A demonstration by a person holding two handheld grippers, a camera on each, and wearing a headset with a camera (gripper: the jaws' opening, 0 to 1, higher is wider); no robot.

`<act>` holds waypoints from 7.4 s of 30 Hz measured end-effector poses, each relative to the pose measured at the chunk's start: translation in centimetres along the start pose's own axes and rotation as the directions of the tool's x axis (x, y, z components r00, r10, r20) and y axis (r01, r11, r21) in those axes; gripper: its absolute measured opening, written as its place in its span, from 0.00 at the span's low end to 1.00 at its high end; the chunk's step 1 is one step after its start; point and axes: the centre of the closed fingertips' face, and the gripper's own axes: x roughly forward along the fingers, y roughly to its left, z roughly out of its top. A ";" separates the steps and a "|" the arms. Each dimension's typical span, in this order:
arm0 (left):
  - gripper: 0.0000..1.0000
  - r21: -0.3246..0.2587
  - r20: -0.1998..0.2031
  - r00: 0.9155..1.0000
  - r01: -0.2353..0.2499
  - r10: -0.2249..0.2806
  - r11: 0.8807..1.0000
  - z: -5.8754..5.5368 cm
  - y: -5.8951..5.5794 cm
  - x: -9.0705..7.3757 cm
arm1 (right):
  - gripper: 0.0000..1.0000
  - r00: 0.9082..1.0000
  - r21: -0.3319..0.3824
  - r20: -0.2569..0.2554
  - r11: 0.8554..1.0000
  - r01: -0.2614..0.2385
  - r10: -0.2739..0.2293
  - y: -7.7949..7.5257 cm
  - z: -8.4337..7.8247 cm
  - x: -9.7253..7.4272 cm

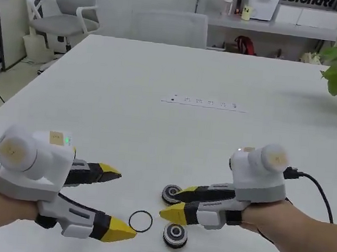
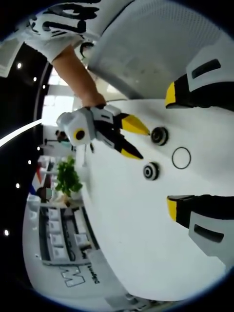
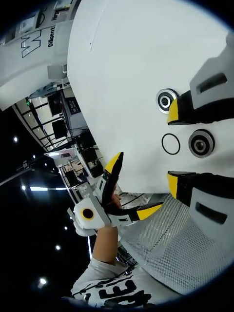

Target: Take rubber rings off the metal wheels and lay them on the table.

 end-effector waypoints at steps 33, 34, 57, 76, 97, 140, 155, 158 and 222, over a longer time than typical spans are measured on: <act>0.67 0.027 -0.025 0.997 0.080 -0.079 0.996 0.9 -0.8 4.2 | 0.32 0.997 -0.075 -0.078 0.997 0.005 -0.011 -0.5 -4.0 -2.3; 0.66 0.027 -0.027 0.996 0.082 -0.081 0.996 0.9 -0.9 4.3 | 0.32 0.997 -0.077 -0.080 0.997 0.004 -0.010 -0.5 -4.1 -2.2; 0.55 0.025 -0.064 0.990 0.129 -0.127 0.991 0.2 -2.0 6.1 | 0.25 0.989 -0.165 -0.150 0.986 -0.014 -0.011 -0.5 -6.2 -1.3; 0.45 0.039 -0.107 0.982 0.158 -0.154 0.987 -0.7 -2.9 7.6 | 0.18 0.985 -0.197 -0.169 0.980 -0.011 -0.023 -0.8 -6.9 -0.9; 0.24 0.066 -0.146 0.974 0.183 -0.172 0.981 -1.7 -3.5 8.9 | 0.15 0.986 -0.208 -0.166 0.978 -0.015 -0.020 -0.7 -6.9 -0.8; 0.13 0.165 -0.137 0.987 0.111 -0.089 0.980 -1.9 -3.7 9.8 | 0.00 0.980 -0.208 -0.193 0.978 0.004 -0.045 -0.9 -7.3 -1.0; 0.13 0.178 -0.138 0.987 0.106 -0.082 0.978 -1.9 -3.6 9.8 | 0.00 0.990 -0.033 -0.136 0.999 0.028 -0.032 -1.5 -6.9 -1.5; 0.13 0.177 -0.138 0.987 0.108 -0.084 0.978 -1.9 -3.6 9.8 | 0.00 0.995 0.039 -0.092 0.999 0.031 -0.027 -1.6 -6.5 -1.7; 0.12 0.174 -0.140 0.984 0.138 -0.114 0.975 -2.1 -4.1 9.6 | 0.00 0.998 0.185 -0.011 0.981 -0.062 0.065 0.4 -5.0 -1.6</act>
